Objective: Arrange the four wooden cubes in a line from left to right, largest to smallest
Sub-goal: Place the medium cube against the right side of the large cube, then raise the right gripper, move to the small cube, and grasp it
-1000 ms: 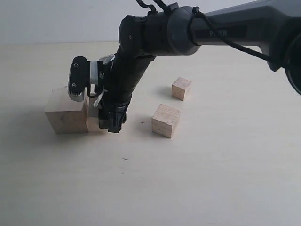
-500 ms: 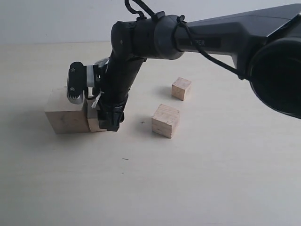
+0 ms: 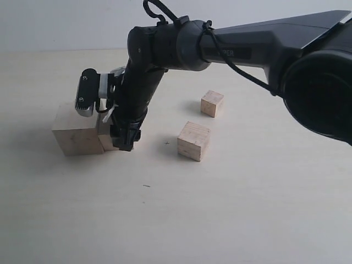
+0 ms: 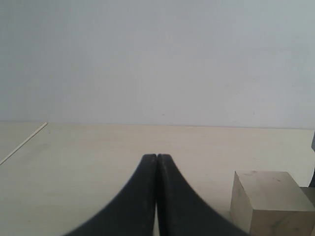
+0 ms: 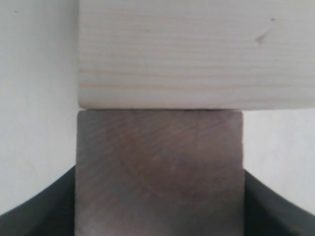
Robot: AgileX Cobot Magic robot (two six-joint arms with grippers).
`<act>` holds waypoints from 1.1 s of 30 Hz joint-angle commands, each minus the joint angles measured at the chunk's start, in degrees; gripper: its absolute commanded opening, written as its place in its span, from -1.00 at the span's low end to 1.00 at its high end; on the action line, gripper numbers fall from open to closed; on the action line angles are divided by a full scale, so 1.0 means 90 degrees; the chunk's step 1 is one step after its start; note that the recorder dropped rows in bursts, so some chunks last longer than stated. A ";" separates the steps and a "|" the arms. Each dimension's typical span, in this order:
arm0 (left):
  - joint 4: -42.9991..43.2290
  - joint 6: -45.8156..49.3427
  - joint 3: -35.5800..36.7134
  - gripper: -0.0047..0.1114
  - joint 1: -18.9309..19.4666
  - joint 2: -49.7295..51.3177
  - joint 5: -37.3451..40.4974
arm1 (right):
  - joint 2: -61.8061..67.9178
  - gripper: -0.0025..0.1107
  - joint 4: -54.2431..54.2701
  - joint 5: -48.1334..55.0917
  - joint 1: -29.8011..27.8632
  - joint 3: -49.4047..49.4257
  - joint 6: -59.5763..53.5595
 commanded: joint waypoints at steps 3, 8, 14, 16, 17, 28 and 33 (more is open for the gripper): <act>-0.0065 0.0004 0.0021 -0.88 0.0012 -0.0042 -0.0020 | 0.0028 -0.21 0.0010 -0.0158 -0.0030 -0.0035 0.0088; -0.0065 0.0004 0.0021 -0.88 0.0012 -0.0042 -0.0020 | 0.0028 0.37 0.0141 0.0116 -0.0030 -0.0035 0.0088; -0.0065 0.0004 0.0021 -0.88 0.0012 -0.0042 -0.0020 | -0.0215 0.59 0.0231 -0.0201 -0.0030 -0.0045 0.0063; -0.0065 0.0004 0.0021 -0.88 0.0012 -0.0042 -0.0020 | -0.0443 0.60 0.0202 -0.0217 -0.0030 -0.0045 0.0077; -0.0065 0.0004 0.0021 -0.88 0.0012 -0.0042 -0.0020 | -0.0634 0.60 0.0066 -0.0159 -0.0030 -0.0045 0.0088; -0.0065 0.0004 0.0021 -0.88 0.0012 -0.0042 -0.0020 | -0.1470 -0.06 -0.0666 0.0857 -0.0508 -0.0031 0.1424; -0.0065 0.0004 0.0021 -0.88 0.0012 -0.0042 -0.0020 | -0.1100 -0.79 -0.0429 0.1066 -0.0720 0.0217 0.1563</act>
